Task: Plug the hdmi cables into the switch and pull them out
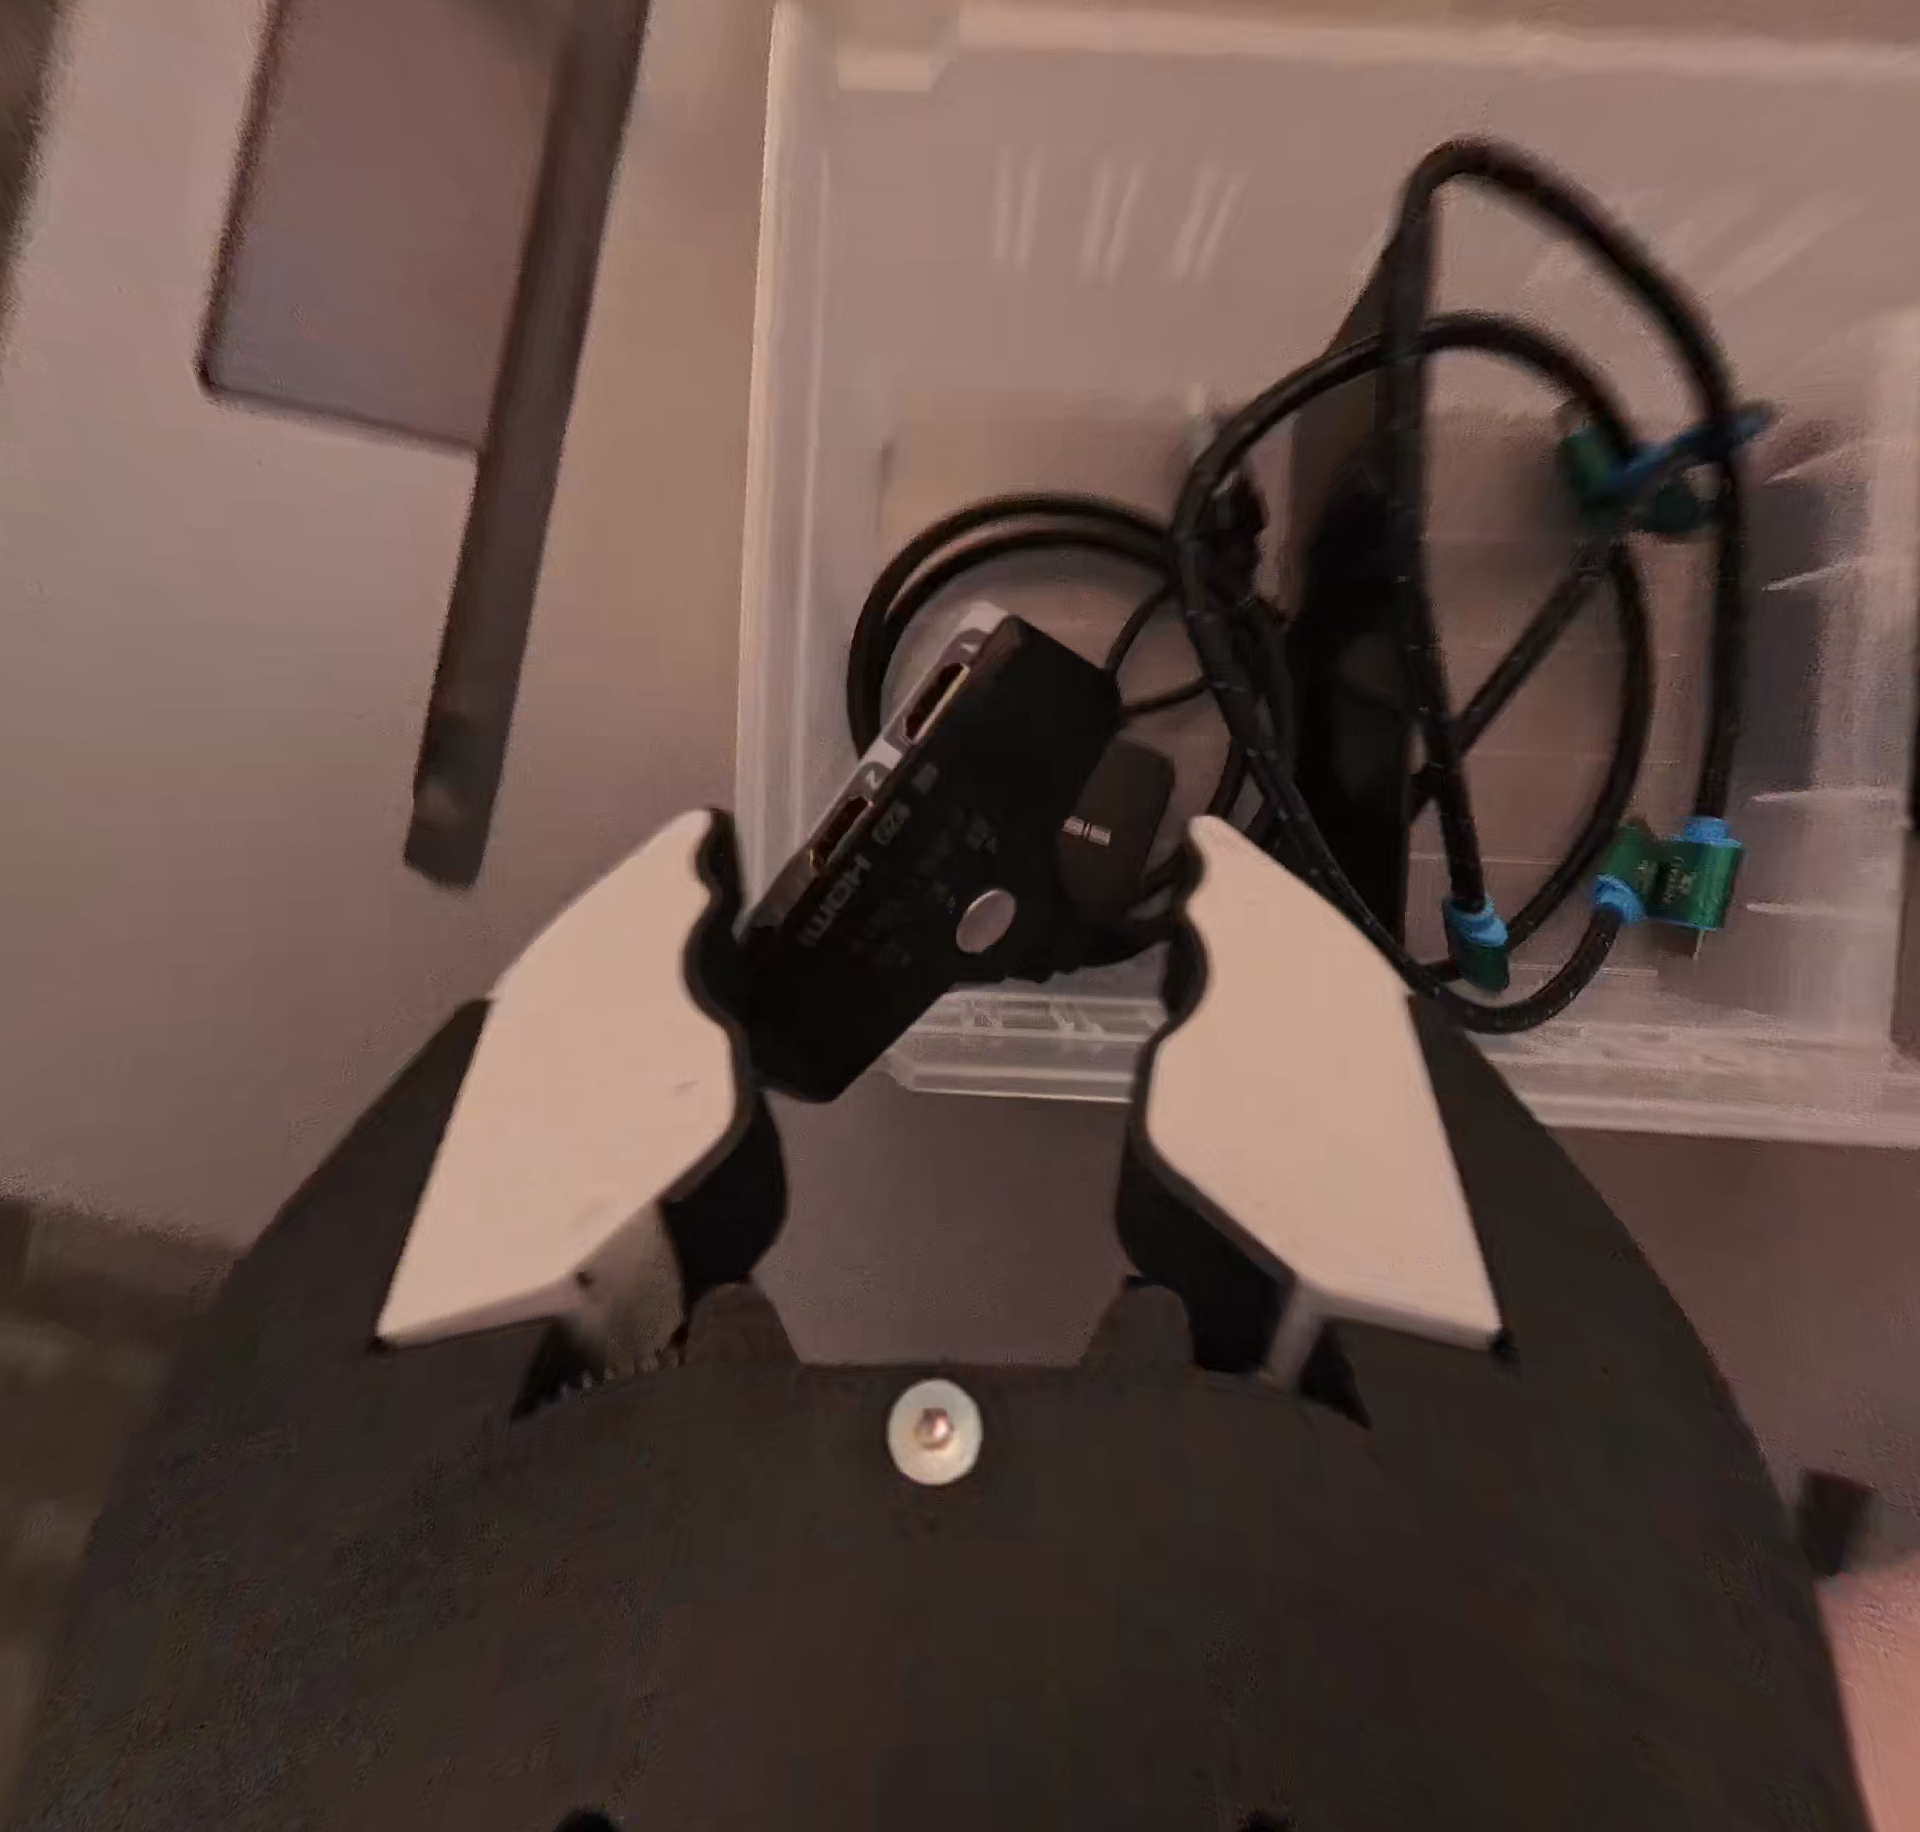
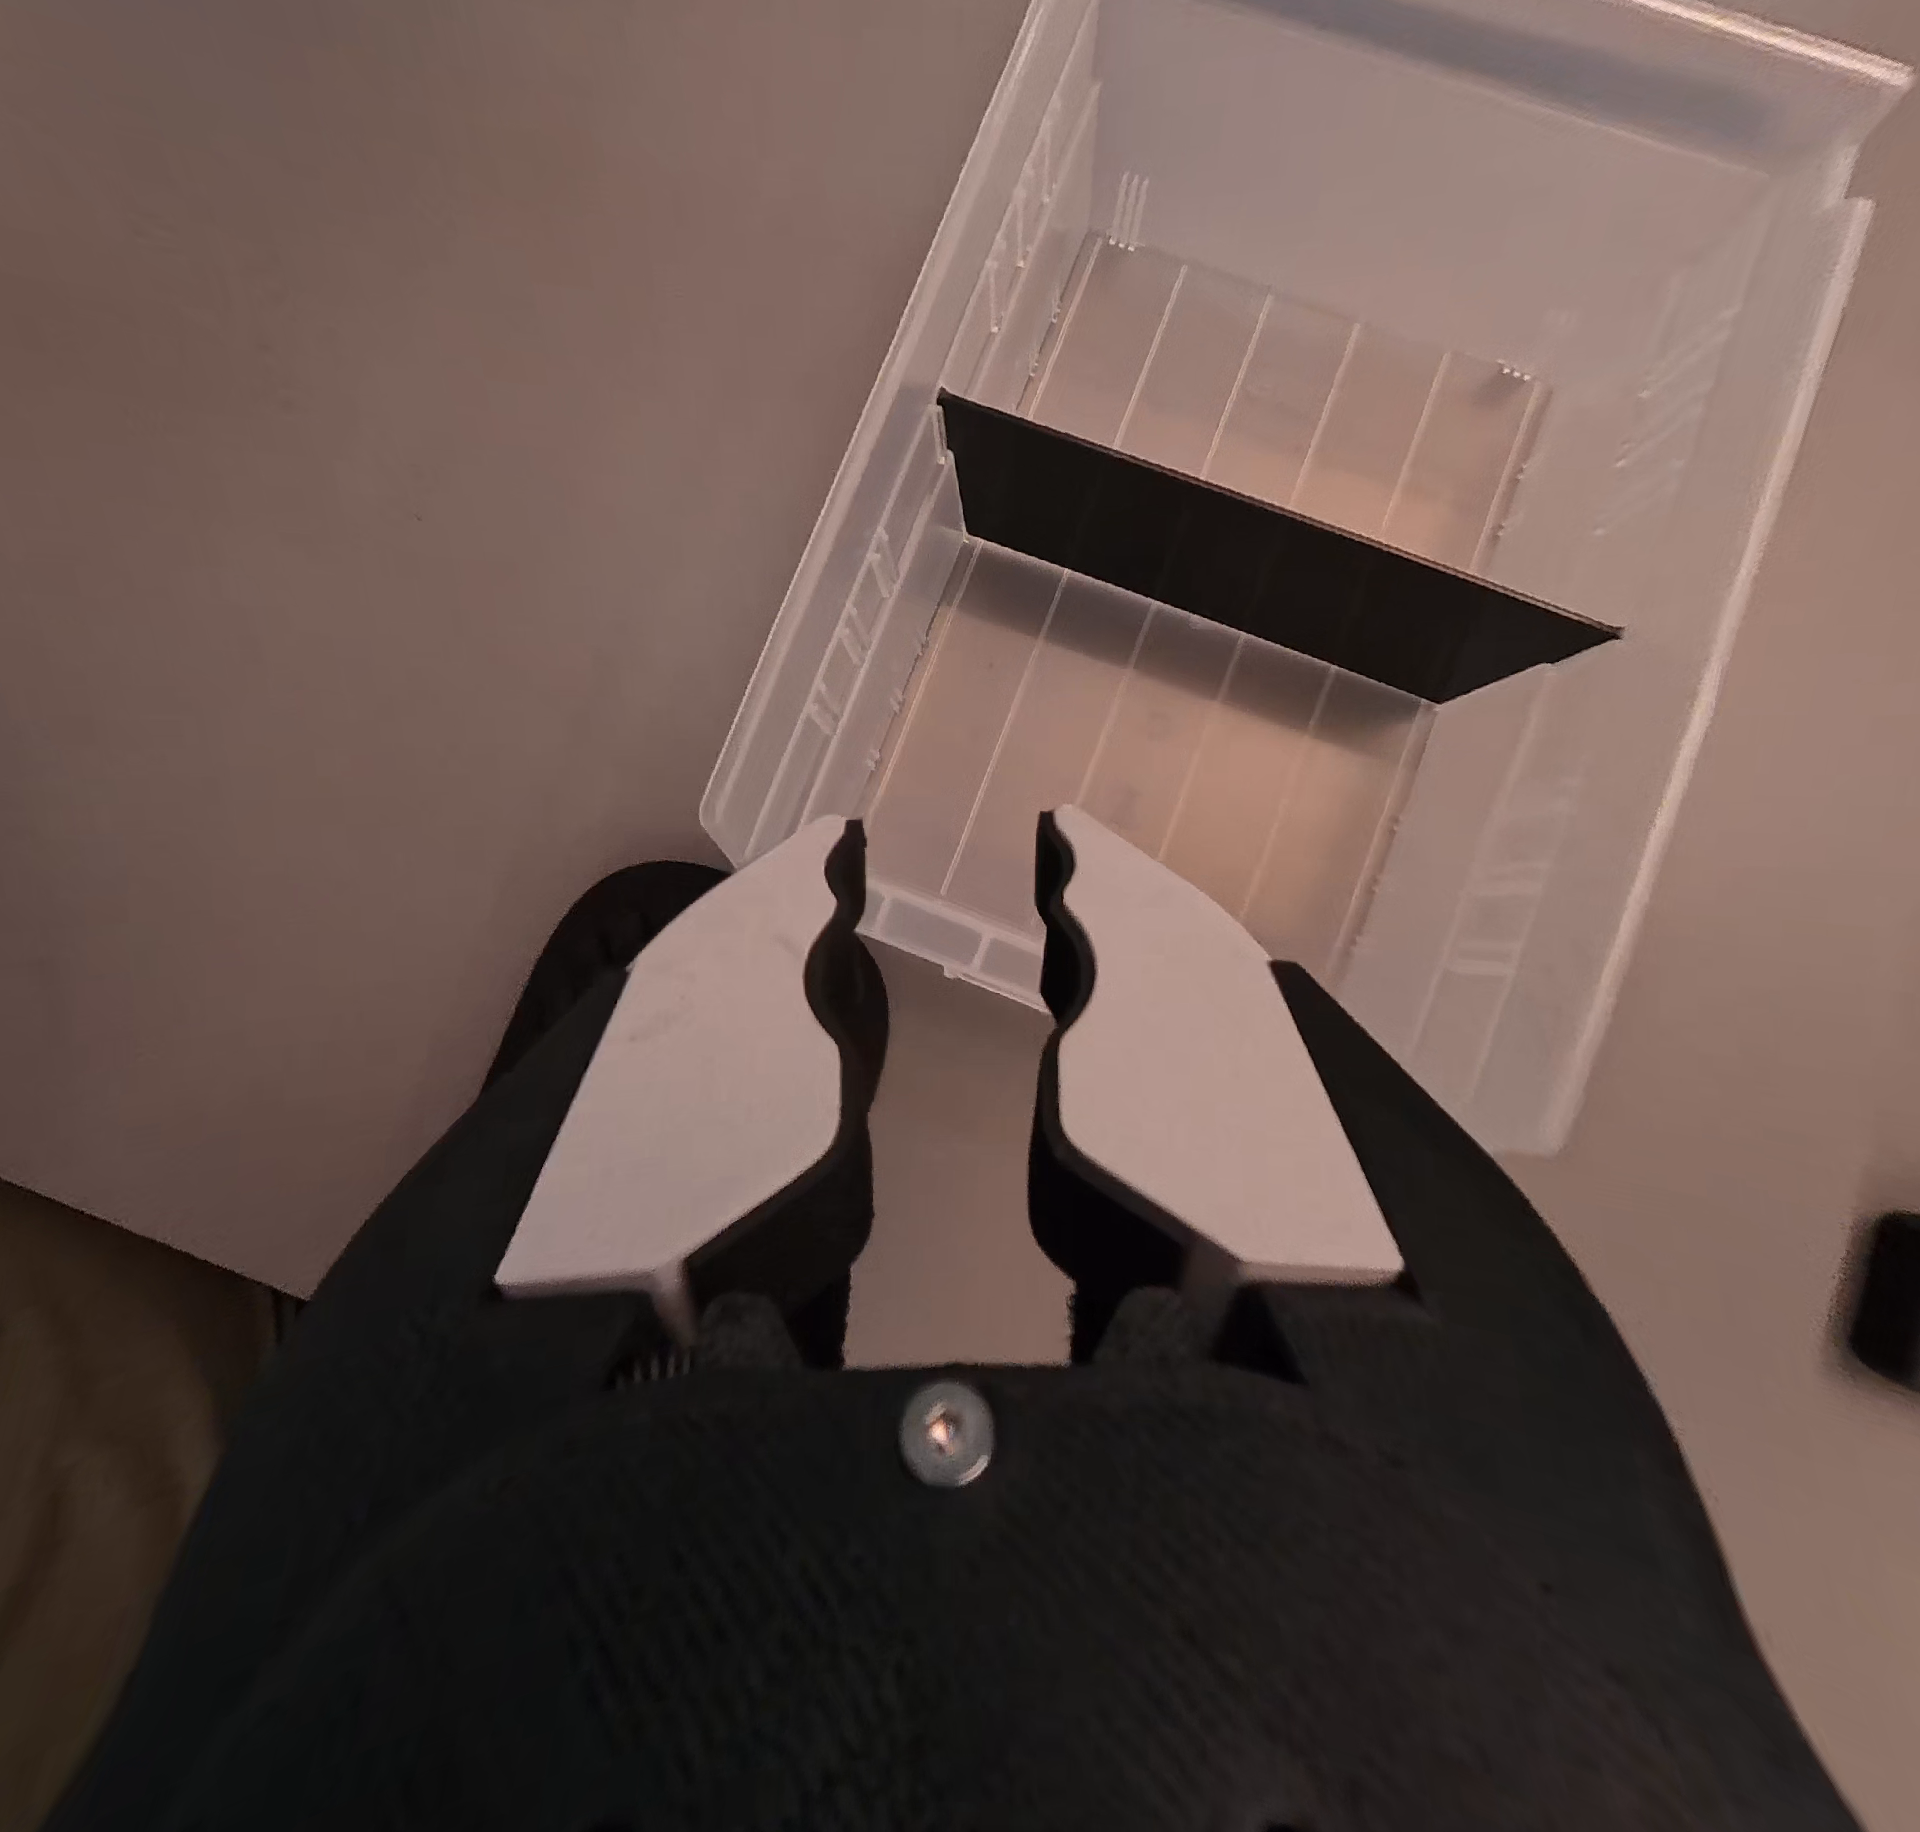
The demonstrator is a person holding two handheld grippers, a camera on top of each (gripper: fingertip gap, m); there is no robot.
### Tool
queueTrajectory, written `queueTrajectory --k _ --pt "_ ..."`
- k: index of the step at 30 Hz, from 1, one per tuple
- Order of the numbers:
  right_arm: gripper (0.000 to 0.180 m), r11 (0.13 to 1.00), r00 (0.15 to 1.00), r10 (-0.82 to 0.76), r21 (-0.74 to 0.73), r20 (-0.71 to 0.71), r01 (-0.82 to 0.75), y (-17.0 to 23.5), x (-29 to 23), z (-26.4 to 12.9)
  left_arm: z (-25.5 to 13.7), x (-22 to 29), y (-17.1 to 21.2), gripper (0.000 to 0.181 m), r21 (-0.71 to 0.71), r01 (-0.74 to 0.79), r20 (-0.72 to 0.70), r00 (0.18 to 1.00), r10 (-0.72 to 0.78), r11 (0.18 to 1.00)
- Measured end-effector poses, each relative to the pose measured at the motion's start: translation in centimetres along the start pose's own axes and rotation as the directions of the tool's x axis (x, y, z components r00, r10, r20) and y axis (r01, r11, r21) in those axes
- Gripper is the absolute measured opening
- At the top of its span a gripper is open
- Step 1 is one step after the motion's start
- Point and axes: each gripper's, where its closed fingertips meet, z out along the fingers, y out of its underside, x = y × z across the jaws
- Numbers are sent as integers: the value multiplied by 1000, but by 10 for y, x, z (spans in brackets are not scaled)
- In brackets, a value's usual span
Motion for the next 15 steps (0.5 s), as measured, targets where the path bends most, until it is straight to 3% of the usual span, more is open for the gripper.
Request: queueTrajectory --k 1,3,6,11,15 --pt "33 1000 1000 2 10 13 -2 -1 -2 2 4 0 1 89 -88 14 32 999 -11 996" --pt "33 1000 999 2 15 33 -3 1 -5 5 6 0 -2 89 -184 -48 155 985 78 982" --pt "33 1000 999 -12 5 34 12 7 -5 7 4 -8 -13 86 -238 -134 390 894 221 962" --pt "32 999 998 -34 23 55 33 10 -7 6 14 -13 4 73 -385 -154 479 810 339 910" --pt "32 998 996 -53 41 71 50 13 -11 3 28 -18 4 60 -381 -177 518 772 368 907"
